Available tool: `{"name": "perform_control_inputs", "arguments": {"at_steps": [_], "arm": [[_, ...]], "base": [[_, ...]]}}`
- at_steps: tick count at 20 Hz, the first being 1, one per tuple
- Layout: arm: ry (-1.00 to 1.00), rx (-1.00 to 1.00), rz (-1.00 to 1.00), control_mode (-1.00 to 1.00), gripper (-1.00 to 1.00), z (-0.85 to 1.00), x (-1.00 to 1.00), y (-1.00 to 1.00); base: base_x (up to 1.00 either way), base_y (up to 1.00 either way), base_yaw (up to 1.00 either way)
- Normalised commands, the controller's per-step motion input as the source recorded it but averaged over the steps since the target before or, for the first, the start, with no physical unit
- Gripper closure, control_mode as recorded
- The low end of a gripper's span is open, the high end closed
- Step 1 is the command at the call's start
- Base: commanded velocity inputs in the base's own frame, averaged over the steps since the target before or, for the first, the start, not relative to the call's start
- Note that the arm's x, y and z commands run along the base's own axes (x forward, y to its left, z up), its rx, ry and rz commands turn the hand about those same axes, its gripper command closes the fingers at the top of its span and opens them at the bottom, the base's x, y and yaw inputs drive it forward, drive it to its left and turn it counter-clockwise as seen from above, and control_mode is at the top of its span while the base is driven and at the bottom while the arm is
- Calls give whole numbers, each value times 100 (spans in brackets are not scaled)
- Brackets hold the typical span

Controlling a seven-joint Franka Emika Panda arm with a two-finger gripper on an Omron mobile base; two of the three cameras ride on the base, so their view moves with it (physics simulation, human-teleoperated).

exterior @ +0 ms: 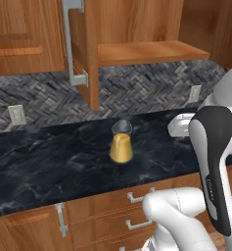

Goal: There is a tray on the dining counter. Grab the cup, mug, and pitcher and place them on the tray. The pitcher may be placed next to the tray if it cannot fit the tray.

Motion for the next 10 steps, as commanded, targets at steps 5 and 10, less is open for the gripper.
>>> {"name": "perform_control_inputs", "arguments": {"at_steps": [5,10], "arm": [[0,0,0,100,-100,0,0,0],[0,0,0,100,-100,0,0,0]], "base": [[26,-29,15],[23,-17,15]]}}
